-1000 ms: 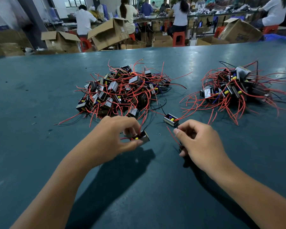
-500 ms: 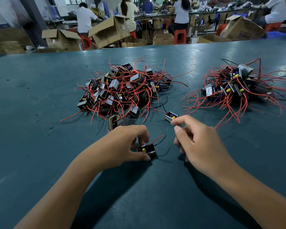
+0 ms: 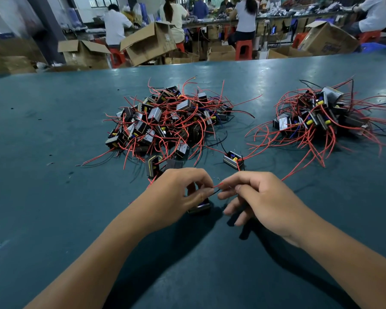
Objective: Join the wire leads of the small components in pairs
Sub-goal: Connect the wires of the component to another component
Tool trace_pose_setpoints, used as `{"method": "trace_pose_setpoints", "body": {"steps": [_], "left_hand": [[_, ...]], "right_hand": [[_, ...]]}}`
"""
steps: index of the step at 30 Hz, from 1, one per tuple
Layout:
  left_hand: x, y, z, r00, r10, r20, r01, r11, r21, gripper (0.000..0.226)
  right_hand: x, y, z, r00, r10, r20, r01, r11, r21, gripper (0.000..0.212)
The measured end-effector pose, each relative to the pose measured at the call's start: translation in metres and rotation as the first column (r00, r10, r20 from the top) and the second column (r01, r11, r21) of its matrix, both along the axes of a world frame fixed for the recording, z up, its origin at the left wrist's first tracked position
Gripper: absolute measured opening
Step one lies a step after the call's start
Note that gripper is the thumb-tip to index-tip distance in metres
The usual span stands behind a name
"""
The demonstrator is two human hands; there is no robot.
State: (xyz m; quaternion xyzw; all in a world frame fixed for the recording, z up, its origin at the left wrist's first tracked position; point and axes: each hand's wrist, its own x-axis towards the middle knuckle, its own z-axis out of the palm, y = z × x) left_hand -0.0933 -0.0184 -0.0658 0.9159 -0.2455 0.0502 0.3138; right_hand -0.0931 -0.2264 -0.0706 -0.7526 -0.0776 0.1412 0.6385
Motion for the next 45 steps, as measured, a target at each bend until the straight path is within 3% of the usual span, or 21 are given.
{"method": "trace_pose_setpoints", "body": {"steps": [5,9,13,20,23,25,27,30,34,38,41,45], "left_hand": [[0.001,0.002,-0.002,1.000,0.012,-0.025,-0.013,1.000,-0.029,0.008],[0.002,0.002,-0.002,0.998,0.003,-0.061,-0.005,0.999,-0.035,0.008],[0.003,0.003,-0.003,0.997,-0.013,-0.078,0.011,1.000,-0.023,0.008],[0.003,0.010,-0.004,0.994,-0.009,-0.110,0.001,0.997,-0.073,0.010],[0.004,0.012,-0.002,0.994,-0.009,-0.109,-0.001,0.996,-0.088,0.012],[0.005,0.012,-0.001,0.993,-0.009,-0.121,-0.004,0.994,-0.112,0.012],[0.006,0.011,-0.002,0.990,-0.013,-0.137,-0.006,0.990,-0.142,0.011],[0.006,0.011,-0.002,0.989,-0.013,-0.144,-0.008,0.990,-0.143,0.011],[0.006,0.014,0.001,0.984,-0.003,-0.178,-0.016,0.994,-0.104,0.006],[0.004,0.023,0.004,0.916,-0.061,-0.396,0.053,0.998,-0.031,0.040],[0.004,0.021,0.003,0.955,0.002,-0.297,0.021,0.997,0.075,0.034],[0.005,0.020,0.003,0.968,0.045,-0.247,-0.024,0.996,0.085,0.029]], "right_hand": [[0.000,-0.007,0.008,0.999,-0.002,0.043,-0.003,0.992,0.127,0.024],[0.000,-0.009,0.007,0.972,0.005,0.233,-0.006,1.000,0.003,0.012],[0.001,-0.010,0.003,0.954,-0.019,0.299,0.061,0.989,-0.133,0.017],[0.010,-0.017,0.004,0.925,-0.180,0.336,0.207,0.977,-0.047,0.018],[0.006,-0.016,0.001,0.922,0.029,0.385,0.083,0.959,-0.270,0.014],[0.001,-0.012,-0.003,0.883,0.207,0.422,0.029,0.872,-0.488,0.023],[-0.002,-0.007,-0.005,0.852,0.272,0.447,0.040,0.818,-0.574,0.022],[-0.004,-0.006,-0.002,0.845,0.272,0.460,0.034,0.831,-0.556,0.010],[0.000,-0.012,0.003,0.782,0.301,0.545,0.078,0.821,-0.566,0.015],[0.000,-0.015,0.006,0.782,0.306,0.542,0.085,0.810,-0.580,0.014],[0.000,-0.016,0.007,0.787,0.307,0.535,0.086,0.804,-0.588,0.016],[0.001,-0.021,0.013,0.795,0.307,0.524,0.071,0.810,-0.582,0.020]]}}
